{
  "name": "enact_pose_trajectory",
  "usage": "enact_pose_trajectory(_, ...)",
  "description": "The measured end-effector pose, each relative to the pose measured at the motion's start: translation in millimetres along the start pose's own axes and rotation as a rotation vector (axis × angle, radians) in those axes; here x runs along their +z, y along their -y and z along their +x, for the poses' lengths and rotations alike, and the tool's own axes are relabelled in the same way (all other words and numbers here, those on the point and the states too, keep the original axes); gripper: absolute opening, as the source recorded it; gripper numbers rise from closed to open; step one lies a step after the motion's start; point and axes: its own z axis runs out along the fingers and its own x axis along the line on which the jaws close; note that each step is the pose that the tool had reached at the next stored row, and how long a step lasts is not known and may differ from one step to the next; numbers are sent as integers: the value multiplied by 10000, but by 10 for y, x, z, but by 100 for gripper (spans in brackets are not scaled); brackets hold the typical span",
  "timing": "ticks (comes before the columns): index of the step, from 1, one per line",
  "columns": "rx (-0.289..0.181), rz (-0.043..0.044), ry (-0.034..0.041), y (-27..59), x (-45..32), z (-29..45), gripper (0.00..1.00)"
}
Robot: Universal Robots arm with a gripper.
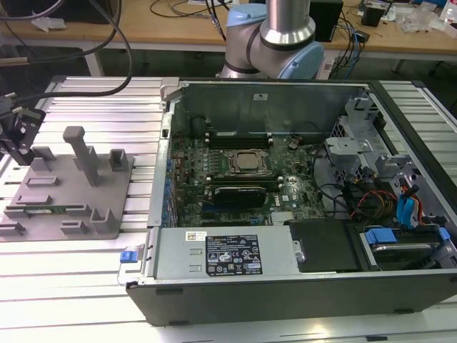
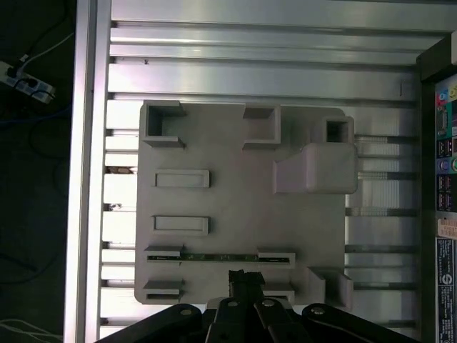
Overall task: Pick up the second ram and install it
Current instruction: 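Pick up the second ram and move it above second insertion slot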
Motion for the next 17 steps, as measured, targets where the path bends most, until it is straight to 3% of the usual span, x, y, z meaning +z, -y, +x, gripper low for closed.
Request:
enact_pose_trajectory(11,-115,3,-6,0,0,0,8)
enact_pose_trajectory(14,-564,2,-23,0,0,1,8)
enact_pose_trajectory(17,-1954,-22,-80,0,1,0,8)
